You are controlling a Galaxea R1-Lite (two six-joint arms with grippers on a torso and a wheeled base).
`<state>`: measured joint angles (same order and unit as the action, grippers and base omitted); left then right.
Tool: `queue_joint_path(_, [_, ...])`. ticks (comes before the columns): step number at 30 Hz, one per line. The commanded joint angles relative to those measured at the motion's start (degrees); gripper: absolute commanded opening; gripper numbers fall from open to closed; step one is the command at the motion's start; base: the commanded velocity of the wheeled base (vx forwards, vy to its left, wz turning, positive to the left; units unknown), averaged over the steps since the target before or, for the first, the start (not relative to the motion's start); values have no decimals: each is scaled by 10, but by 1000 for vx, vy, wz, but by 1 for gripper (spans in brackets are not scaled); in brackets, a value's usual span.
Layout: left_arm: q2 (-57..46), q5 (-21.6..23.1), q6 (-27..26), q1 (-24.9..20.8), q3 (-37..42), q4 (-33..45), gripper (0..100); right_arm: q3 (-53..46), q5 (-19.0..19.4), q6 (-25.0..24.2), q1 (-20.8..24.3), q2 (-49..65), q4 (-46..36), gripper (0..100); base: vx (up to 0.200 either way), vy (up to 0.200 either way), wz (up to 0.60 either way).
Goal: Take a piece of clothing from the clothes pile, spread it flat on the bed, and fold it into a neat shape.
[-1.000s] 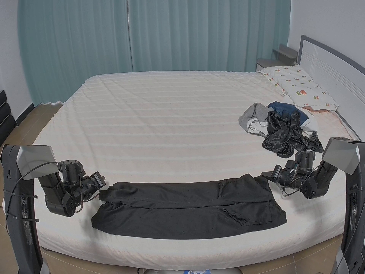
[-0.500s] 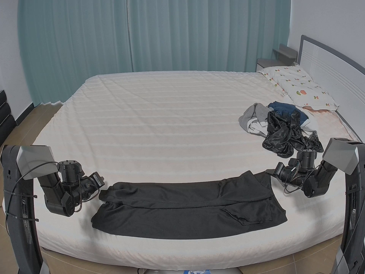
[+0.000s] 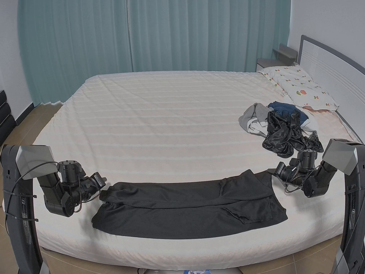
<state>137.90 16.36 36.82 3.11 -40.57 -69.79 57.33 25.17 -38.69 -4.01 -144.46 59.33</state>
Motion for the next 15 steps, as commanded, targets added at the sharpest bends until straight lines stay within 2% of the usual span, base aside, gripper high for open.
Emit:
queue_joint_path(1, [-19, 10, 3, -1, 6, 1, 0, -3, 1, 0, 0, 0, 0, 0, 0, 0, 0])
queue_joint_path(4, [-18, 15, 2, -1, 5, -2, 0, -5, 1, 0, 1, 0, 0, 0, 0, 0, 0])
queue_joint_path(5, [-17, 15, 2, -2, 4, -5, 100, -6, 1, 0, 1, 0, 0, 0, 0, 0, 0])
queue_joint_path(10, [-15, 24, 0, -16, -9, -1, 100, -7, 1, 0, 3, 0, 0, 0, 0, 0, 0])
queue_joint_path(15, [-13, 60, -1, -22, -16, 8, 100, -8, 1, 0, 4, 1, 0, 0, 0, 0, 0])
